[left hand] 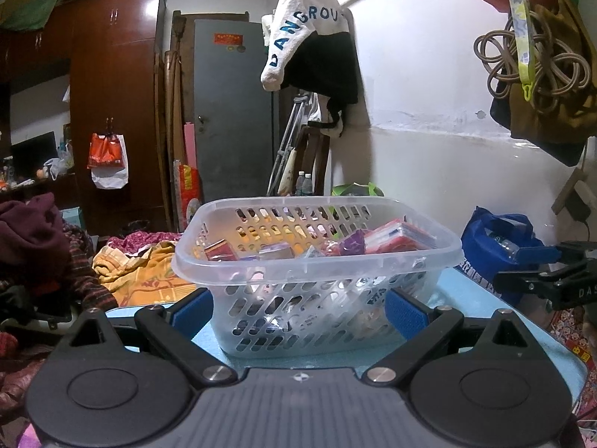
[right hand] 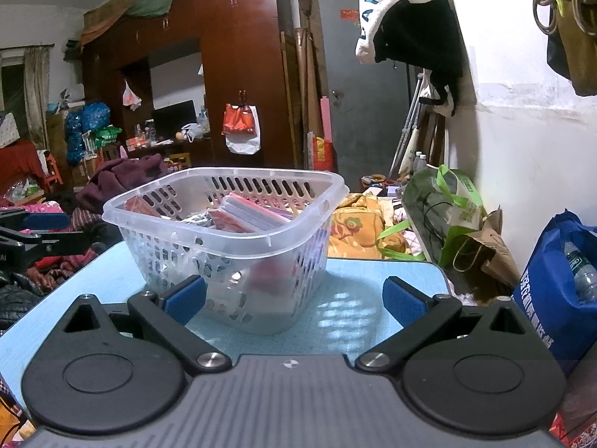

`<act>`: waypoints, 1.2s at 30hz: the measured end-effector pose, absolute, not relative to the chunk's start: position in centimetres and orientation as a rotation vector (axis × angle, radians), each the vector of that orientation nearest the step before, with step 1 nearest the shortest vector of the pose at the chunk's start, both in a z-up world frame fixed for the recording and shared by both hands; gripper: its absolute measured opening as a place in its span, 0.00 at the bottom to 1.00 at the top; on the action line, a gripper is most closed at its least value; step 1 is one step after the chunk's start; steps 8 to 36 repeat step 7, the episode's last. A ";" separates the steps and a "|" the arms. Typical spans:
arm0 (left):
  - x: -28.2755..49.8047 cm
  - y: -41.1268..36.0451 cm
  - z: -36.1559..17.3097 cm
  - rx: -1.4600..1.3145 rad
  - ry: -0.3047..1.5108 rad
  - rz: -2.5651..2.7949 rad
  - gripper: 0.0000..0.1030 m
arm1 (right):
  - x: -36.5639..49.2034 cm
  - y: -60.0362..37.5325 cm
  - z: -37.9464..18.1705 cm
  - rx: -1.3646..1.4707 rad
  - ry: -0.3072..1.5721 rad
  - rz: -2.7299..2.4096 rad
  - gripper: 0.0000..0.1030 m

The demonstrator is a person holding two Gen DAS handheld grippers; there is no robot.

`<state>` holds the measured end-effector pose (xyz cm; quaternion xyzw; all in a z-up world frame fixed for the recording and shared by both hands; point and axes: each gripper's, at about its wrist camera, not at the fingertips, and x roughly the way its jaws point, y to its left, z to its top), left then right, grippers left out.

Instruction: Organize objects

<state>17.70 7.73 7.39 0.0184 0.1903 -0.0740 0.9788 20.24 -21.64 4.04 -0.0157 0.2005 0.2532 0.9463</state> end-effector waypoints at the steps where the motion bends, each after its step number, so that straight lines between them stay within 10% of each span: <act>1: 17.7 7.7 7.4 0.038 0.382 -0.150 0.97 | 20.3 -21.7 4.0 -0.032 0.411 0.515 1.00; 36: 17.4 7.8 7.2 0.035 0.358 -0.164 0.97 | 20.6 -21.7 3.8 -0.031 0.423 0.514 1.00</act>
